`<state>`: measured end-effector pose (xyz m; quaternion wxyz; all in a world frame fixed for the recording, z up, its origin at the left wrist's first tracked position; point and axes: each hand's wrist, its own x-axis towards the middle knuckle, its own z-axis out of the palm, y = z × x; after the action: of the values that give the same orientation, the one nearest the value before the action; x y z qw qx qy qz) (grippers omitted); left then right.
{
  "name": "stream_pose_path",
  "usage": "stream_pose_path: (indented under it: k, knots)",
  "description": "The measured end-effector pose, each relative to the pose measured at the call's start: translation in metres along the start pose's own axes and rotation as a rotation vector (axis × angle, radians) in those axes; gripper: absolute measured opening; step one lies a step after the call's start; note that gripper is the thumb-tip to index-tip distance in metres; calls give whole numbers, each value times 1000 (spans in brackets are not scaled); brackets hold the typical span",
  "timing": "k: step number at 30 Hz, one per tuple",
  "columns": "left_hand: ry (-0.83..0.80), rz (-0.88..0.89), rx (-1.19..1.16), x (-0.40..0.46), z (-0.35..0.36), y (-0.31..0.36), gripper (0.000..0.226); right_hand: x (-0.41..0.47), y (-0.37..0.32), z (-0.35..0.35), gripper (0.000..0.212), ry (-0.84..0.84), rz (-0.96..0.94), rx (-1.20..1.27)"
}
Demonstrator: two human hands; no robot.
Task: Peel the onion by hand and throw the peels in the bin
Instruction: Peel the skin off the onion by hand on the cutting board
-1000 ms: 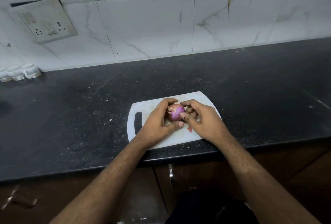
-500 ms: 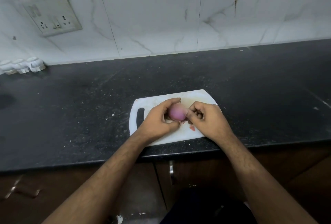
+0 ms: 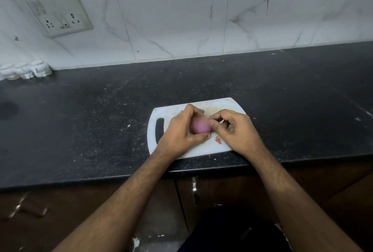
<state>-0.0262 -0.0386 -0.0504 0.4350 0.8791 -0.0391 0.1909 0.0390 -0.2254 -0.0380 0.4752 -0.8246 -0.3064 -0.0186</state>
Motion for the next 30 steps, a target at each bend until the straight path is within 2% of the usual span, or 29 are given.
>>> stream_pose_path:
  k: [11,19,24,30]
  knots:
    - [-37,54,120,-3,3,3,44,-4,2,0,7,22,-33,-94]
    - [-22,185,277,-6,3,7,41,-8,-4,-1,5,39,-70,-168]
    - [-30,195,263,-7,2,8,43,-7,-5,-1,2,46,-51,-169]
    - [-84,241,243,-4,3,6,50,-7,-5,0,9,44,-21,-189]
